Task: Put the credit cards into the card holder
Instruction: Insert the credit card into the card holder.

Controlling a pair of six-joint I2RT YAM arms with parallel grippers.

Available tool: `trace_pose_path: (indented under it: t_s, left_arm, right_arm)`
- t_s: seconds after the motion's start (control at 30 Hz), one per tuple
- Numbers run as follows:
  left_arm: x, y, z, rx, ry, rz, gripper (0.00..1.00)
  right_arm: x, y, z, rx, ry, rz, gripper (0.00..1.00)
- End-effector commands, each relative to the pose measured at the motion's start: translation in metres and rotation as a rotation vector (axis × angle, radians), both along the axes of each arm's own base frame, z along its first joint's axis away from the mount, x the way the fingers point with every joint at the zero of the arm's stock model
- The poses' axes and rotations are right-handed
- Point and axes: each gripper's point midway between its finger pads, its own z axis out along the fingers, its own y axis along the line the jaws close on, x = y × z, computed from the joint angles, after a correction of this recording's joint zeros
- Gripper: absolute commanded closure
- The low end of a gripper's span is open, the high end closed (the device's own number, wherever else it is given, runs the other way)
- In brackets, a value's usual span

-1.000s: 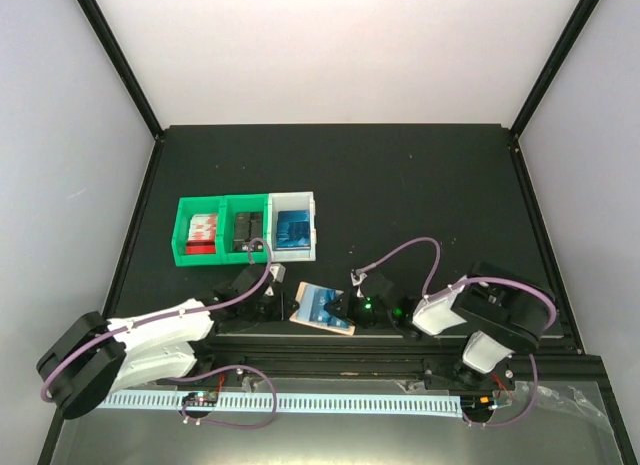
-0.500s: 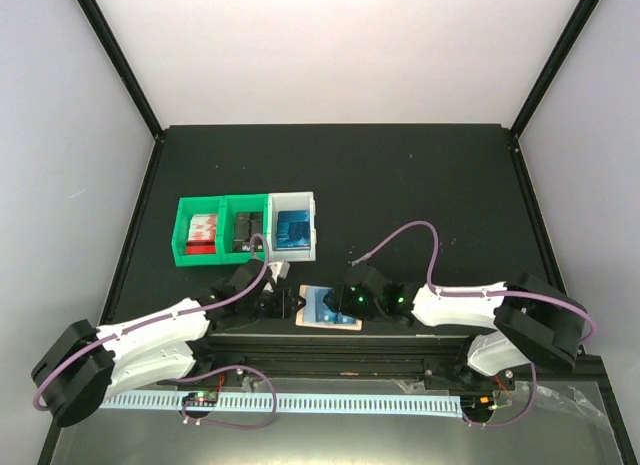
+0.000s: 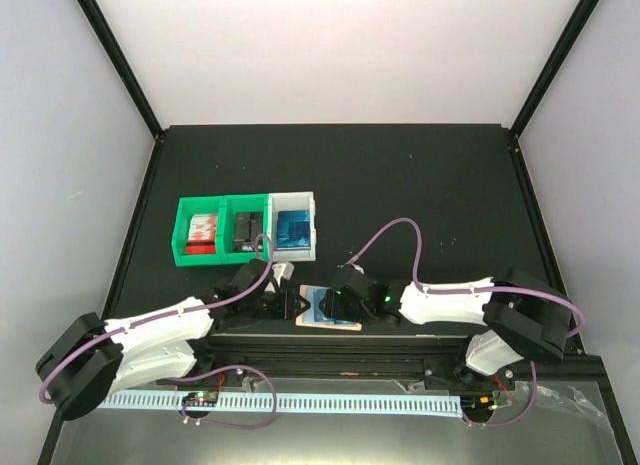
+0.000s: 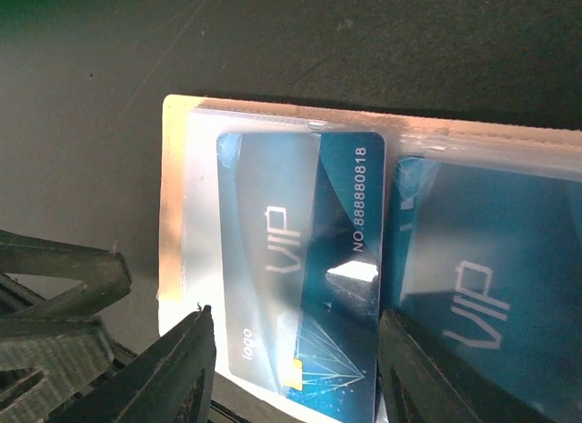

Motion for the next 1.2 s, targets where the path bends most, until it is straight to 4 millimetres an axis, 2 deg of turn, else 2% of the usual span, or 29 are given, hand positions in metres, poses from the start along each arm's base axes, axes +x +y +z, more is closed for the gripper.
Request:
trace_pose_path:
  t_s: [0.0,0.2,0.5,0.6,0.73,0.87,1.03,1.17]
  left_arm:
    - [-0.005,0.0,-0.014,0.016,0.035,-0.008,0.67]
    - [-0.01,0.003,-0.031,0.044,0.072,-0.014,0.72]
    - [-0.01,0.0,-0.03,0.032,0.072,-0.023,0.75]
    - [-0.01,0.002,-0.03,0.04,0.069,-0.018,0.75]
    - [-0.004,0.0,-0.015,0.016,0.02,-0.011,0.72]
    - [0.001,-0.005,0.006,-0.024,-0.031,-0.019,0.68]
    - [0.004,-0.01,0.016,-0.051,-0.044,-0.025,0.67]
    - [0.004,-0.011,0.011,-0.046,-0.027,-0.02,0.67]
  right_arm:
    - [-0.001,0.007,-0.002,-0.001,-0.003,0.029,0.49]
    - [0.0,0.013,0.0,0.014,-0.007,0.044,0.53]
    - [-0.002,0.028,0.011,0.092,-0.021,0.087,0.57]
    - [0.001,0.023,0.011,0.064,-0.038,0.076,0.57]
    - [0.009,0.003,0.014,-0.015,-0.091,0.035,0.59]
    - [0.015,-0.017,0.017,-0.118,-0.129,0.009,0.69]
    - [0.011,-0.011,0.013,-0.134,-0.117,0.064,0.82]
    - [0.008,0.001,0.007,-0.124,-0.095,0.111,0.85]
